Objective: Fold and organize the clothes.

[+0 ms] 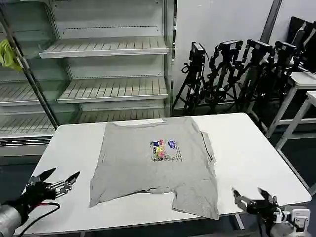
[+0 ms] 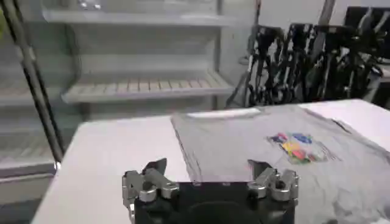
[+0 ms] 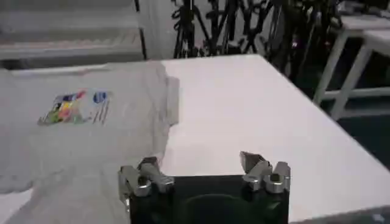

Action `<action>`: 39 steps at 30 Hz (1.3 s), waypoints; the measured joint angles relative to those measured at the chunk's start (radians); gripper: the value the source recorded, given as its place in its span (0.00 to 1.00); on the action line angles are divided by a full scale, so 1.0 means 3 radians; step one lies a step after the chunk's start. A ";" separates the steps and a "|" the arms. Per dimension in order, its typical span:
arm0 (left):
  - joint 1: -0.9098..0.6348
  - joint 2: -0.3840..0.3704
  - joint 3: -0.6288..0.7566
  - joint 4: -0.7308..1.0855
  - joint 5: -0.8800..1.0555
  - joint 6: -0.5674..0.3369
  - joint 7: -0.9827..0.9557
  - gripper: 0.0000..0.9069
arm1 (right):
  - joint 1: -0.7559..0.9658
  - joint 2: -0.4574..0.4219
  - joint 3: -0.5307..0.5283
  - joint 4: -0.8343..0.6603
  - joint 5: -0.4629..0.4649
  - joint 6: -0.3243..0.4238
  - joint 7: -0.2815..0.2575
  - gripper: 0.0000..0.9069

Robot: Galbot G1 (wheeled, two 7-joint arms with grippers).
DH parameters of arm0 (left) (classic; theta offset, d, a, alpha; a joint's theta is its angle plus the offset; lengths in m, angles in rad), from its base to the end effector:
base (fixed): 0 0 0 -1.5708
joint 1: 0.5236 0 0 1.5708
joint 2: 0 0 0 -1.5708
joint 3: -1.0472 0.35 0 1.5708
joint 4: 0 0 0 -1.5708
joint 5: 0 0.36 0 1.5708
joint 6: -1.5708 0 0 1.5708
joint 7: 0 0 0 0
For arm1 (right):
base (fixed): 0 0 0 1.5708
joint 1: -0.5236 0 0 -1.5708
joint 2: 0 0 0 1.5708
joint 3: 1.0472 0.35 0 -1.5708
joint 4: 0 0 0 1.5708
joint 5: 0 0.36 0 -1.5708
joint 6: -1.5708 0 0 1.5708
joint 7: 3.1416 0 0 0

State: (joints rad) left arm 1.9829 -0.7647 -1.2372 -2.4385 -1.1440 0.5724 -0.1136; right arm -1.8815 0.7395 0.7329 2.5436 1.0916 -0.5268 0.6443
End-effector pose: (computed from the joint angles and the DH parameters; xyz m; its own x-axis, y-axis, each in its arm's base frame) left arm 0.1509 0.1599 -0.1074 -0.8687 0.1821 0.4607 0.1711 0.9830 -0.0659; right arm 0.1300 -0.0671 -0.1497 -0.8092 -0.0382 0.5863 -0.0154 0.9989 0.0438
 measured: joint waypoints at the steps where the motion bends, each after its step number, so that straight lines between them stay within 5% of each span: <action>1: 0.0008 -0.0005 0.0022 0.0007 0.0008 0.0001 -0.0007 1.00 | 0.0018 0.0006 -0.0045 0.0000 -0.0018 -0.0004 0.0003 1.00; 24: -0.0042 -0.0112 0.0627 0.0329 0.0450 0.0009 0.0058 1.00 | 0.0353 0.0138 -0.0883 0.0006 -0.0357 0.0002 -0.0019 1.00; 39: -0.0376 -0.0091 0.1125 0.0580 0.0656 0.0009 0.0123 1.00 | 0.0337 0.0167 -0.0958 0.0014 -0.0504 0.0023 0.0002 1.00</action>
State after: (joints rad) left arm 1.8702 -0.7922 -0.8997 -2.2645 -0.9473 0.5751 -0.0768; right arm -1.7806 0.7897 0.4454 2.5478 0.9405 -0.5199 0.6447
